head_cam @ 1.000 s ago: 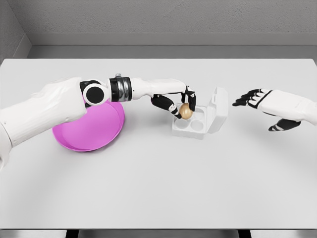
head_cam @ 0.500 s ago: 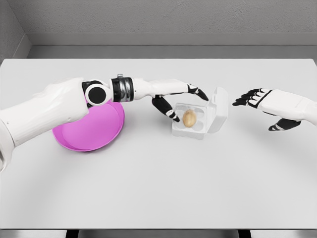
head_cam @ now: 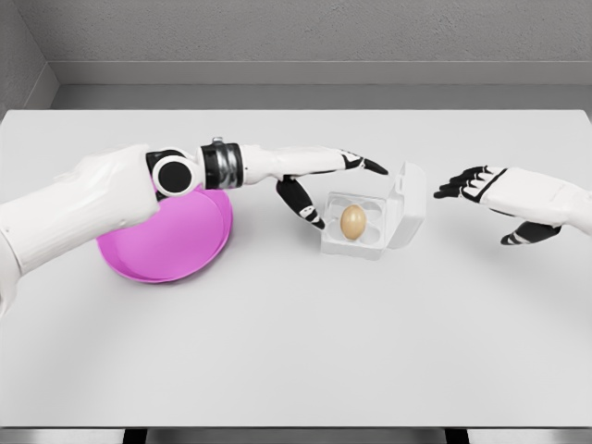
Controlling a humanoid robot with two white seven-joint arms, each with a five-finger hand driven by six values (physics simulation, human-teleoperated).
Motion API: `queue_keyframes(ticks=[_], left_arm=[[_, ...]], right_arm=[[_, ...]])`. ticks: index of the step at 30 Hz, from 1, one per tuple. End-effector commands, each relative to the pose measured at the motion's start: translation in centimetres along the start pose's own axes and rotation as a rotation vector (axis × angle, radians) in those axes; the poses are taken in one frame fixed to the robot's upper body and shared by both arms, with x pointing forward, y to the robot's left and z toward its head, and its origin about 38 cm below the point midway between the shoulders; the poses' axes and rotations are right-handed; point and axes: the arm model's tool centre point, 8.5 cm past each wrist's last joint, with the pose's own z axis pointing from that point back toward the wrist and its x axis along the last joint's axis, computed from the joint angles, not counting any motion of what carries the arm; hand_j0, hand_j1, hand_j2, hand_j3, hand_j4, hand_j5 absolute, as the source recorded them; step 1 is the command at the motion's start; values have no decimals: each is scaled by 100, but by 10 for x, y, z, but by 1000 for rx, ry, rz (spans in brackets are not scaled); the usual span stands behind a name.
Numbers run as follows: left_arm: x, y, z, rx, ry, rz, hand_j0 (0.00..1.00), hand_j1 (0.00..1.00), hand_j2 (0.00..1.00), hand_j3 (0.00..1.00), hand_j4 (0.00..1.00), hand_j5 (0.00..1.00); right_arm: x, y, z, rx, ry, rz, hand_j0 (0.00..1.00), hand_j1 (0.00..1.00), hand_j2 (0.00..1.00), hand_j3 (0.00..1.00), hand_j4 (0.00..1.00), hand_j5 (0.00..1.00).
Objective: Pack egg into the box and close the box lid
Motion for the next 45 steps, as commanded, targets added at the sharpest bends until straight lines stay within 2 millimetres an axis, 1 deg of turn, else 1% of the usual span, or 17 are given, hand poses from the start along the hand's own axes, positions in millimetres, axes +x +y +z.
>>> queue_keyframes(ticks=[1,3,9,13,16,18,25,27,29,31,34,37,39,41,42,43,45], left_arm=[[-1,2,2,9,2,5,100,100,100,100,100,100],[-5,5,8,44,15,5,100,100,100,100,100,100],[-13,4,22,39,47,-5,100,100,100,100,100,100],[-25,9,45,54,92,-8,100,100,100,100,100,100],[-28,10,51,55,106,-10,100,100,100,100,100,100],[-34,5,59,48,122,-6,100,100,100,100,100,100],[-35,4,60,47,126,-3,100,100,100,100,100,100],[-42,5,76,59,154,-1,100,100,100,100,100,100],[-45,9,85,89,165,8,100,100,100,100,100,100],[-51,9,103,112,192,19,100,100,100,100,100,100],[-63,9,137,179,236,44,100,100,100,100,100,100],[-71,7,163,196,284,41,100,100,100,100,100,100],[-73,6,168,198,295,42,100,100,100,100,100,100],[-76,9,183,220,317,43,100,100,100,100,100,100],[-78,5,190,227,324,59,100,100,100,100,100,100],[-78,6,197,214,333,60,100,100,100,100,100,100],[-81,-1,202,212,344,72,100,100,100,100,100,100]], right_arm=[[0,-1,0,-4,0,-4,100,100,100,100,100,100],[0,-1,0,-4,0,-4,100,100,100,100,100,100],[0,-1,0,-4,0,-4,100,100,100,100,100,100],[0,-1,1,-5,1,-3,100,100,100,100,100,100],[0,0,0,-3,0,-5,100,100,100,100,100,100],[1,0,-2,-8,-5,-8,100,100,100,100,100,100],[1,0,-2,-9,-5,-7,100,100,100,100,100,100],[1,0,-2,-9,-5,-7,100,100,100,100,100,100],[1,0,-2,-9,-5,-7,100,100,100,100,100,100],[1,0,-2,-8,-5,-8,100,100,100,100,100,100],[1,0,-3,-9,-6,-9,100,100,100,100,100,100],[1,0,-3,-9,-6,-9,100,100,100,100,100,100],[1,0,-3,-9,-5,-7,100,100,100,100,100,100],[1,0,-3,-8,-5,-8,100,100,100,100,100,100],[1,0,-3,-9,-5,-7,100,100,100,100,100,100],[1,-2,-2,-13,-6,-5,100,100,100,100,100,100],[1,-2,-2,-14,-5,-4,100,100,100,100,100,100]])
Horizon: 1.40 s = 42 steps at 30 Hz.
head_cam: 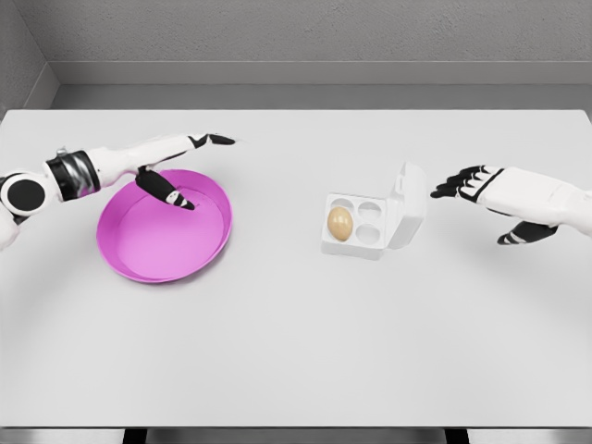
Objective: Pack egg into the box and close the box lid
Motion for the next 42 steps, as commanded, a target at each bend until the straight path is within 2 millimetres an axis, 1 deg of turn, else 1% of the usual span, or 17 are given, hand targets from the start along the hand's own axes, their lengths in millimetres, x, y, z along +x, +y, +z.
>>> queue_keyframes(ticks=[1,2,5,6,12,15,16,21,22,24,35,36,37,39,40,41,42], left_arm=[[-6,11,15,20,23,-2,100,100,100,100,100,100],[-8,11,19,21,30,-3,100,100,100,100,100,100],[-8,13,21,47,26,12,100,100,100,100,100,100],[-9,12,21,44,27,14,100,100,100,100,100,100],[-7,11,18,41,19,15,100,100,100,100,100,100],[-6,12,20,41,17,13,100,100,100,100,100,100],[-6,12,19,42,16,13,100,100,100,100,100,100],[-6,11,19,40,16,13,100,100,100,100,100,100],[-5,12,19,41,15,12,100,100,100,100,100,100],[-6,11,19,40,16,13,100,100,100,100,100,100],[-6,12,20,42,18,13,100,100,100,100,100,100],[-7,12,21,42,22,11,100,100,100,100,100,100],[-11,15,29,46,38,5,100,100,100,100,100,100],[-12,15,31,47,42,7,100,100,100,100,100,100],[-12,16,31,48,42,6,100,100,100,100,100,100],[-12,16,31,48,42,5,100,100,100,100,100,100],[-12,16,32,49,45,5,100,100,100,100,100,100]], right_arm=[[0,-1,0,-4,-1,-4,100,100,100,100,100,100],[1,-1,0,-3,-1,-3,100,100,100,100,100,100],[3,-1,-1,-6,-9,-1,100,100,100,100,100,100],[5,0,-6,-16,-18,-8,100,100,100,100,100,100],[13,-5,-8,-27,-39,8,100,100,100,100,100,100],[18,-8,-10,-34,-51,19,100,100,100,100,100,100],[23,-7,-15,-45,-70,16,100,100,100,100,100,100],[35,-3,-29,-58,-112,0,100,100,100,100,100,100],[42,0,-38,-69,-137,-13,100,100,100,100,100,100],[50,4,-48,-68,-164,-25,100,100,100,100,100,100],[49,5,-47,-66,-161,-27,100,100,100,100,100,100],[49,5,-47,-65,-162,-28,100,100,100,100,100,100],[49,5,-47,-66,-161,-27,100,100,100,100,100,100],[42,1,-40,-65,-140,-18,100,100,100,100,100,100],[31,-7,-26,-75,-98,-4,100,100,100,100,100,100],[16,-18,-5,-93,-41,15,100,100,100,100,100,100],[4,-23,9,-111,2,5,100,100,100,100,100,100]])
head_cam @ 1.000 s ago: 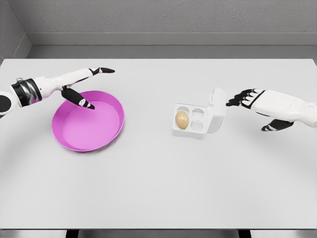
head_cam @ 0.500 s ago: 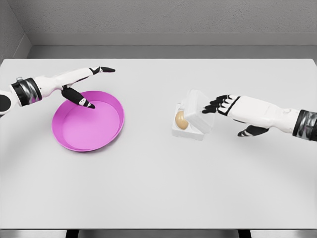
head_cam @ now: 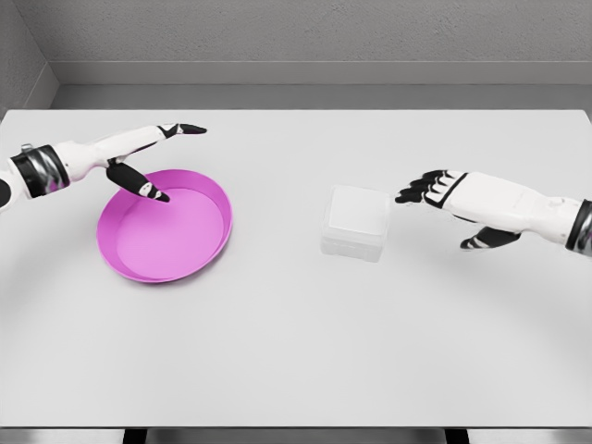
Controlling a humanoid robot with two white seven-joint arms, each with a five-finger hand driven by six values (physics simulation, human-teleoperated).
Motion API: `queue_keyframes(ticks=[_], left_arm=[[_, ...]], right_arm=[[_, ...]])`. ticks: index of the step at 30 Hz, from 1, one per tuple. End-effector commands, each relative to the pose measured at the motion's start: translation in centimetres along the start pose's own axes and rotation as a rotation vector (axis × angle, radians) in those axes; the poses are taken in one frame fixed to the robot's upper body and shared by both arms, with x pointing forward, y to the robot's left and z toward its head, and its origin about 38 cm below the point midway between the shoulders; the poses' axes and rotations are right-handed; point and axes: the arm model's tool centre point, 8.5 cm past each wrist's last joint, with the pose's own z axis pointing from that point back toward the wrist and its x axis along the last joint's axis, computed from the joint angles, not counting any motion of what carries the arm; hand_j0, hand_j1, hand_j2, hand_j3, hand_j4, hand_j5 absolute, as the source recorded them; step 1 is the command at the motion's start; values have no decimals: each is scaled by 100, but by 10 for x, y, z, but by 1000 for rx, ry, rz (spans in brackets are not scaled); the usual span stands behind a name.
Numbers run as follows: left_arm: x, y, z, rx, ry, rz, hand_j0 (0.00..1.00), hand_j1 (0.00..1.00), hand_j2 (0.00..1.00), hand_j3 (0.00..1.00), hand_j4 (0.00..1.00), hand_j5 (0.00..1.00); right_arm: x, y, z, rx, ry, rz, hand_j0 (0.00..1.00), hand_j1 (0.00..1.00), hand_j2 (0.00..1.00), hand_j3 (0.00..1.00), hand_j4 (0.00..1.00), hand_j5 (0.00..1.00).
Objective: Pack egg into the box and close the box lid
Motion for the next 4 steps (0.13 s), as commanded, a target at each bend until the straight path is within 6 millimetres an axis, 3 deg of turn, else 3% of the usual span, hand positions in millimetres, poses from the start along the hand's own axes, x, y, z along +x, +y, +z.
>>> queue_keyframes(ticks=[1,2,4], left_arm=[[-1,3,3,9,6,3,100,100,100,100,100,100],[-3,5,7,12,13,0,100,100,100,100,100,100],[-6,8,14,16,25,-4,100,100,100,100,100,100]], right_arm=[[-37,-14,39,-43,125,-35,100,100,100,100,100,100],[-48,-13,49,-44,163,-53,100,100,100,100,100,100],[-48,-11,48,-42,160,-58,100,100,100,100,100,100]])
